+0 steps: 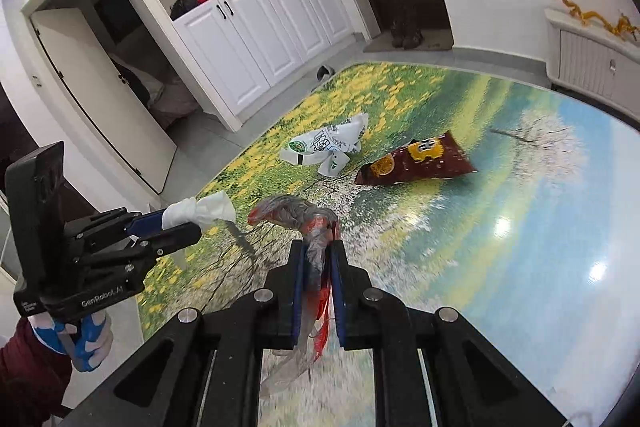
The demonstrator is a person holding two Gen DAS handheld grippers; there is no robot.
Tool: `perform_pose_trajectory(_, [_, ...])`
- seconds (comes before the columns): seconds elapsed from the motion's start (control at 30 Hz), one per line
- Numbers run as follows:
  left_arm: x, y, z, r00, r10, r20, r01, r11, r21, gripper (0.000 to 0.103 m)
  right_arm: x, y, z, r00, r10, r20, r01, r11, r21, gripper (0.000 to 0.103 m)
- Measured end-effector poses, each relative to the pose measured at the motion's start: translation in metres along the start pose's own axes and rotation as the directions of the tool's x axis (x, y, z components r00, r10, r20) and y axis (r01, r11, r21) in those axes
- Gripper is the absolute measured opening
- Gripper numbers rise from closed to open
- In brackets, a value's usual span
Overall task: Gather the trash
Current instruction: 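Grasp the white plastic bag with the left gripper while the right gripper grasps the clear wrapper, then carry the white bag and clear wrapper over the bin and open both grippers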
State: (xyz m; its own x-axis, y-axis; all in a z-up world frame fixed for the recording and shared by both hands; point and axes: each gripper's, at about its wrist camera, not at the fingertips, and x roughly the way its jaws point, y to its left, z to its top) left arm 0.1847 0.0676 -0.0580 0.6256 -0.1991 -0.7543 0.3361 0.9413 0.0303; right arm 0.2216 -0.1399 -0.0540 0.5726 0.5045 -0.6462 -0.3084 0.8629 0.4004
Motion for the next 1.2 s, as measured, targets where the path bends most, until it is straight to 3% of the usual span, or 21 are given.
perform_pose_trajectory(0.2, [-0.036,-0.045,-0.002,0.998,0.045,0.053,-0.048,0.998,0.051,0.030,-0.070,-0.005,-0.023,0.994,-0.005,0.107,0.003,1.000,0.018,0.012])
perform_pose_trajectory(0.5, [-0.061,-0.114,-0.009,0.996,0.029,0.085,-0.036,0.995,0.089,0.030,-0.155,-0.026,-0.063,0.975,-0.095,0.201,0.088,0.995,0.041,0.012])
perform_pose_trajectory(0.93, [-0.067,-0.213,-0.012,0.994,-0.051,0.100,0.027,0.972,0.232,0.030,-0.227,-0.083,-0.119,0.945,-0.216,0.246,0.169,0.966,0.196,0.012])
perform_pose_trajectory(1.2, [-0.051,-0.264,-0.011,0.991,-0.120,0.059,0.097,0.948,0.302,0.030,-0.255,-0.120,-0.152,0.928,-0.293,0.229,0.220,0.929,0.297,0.012])
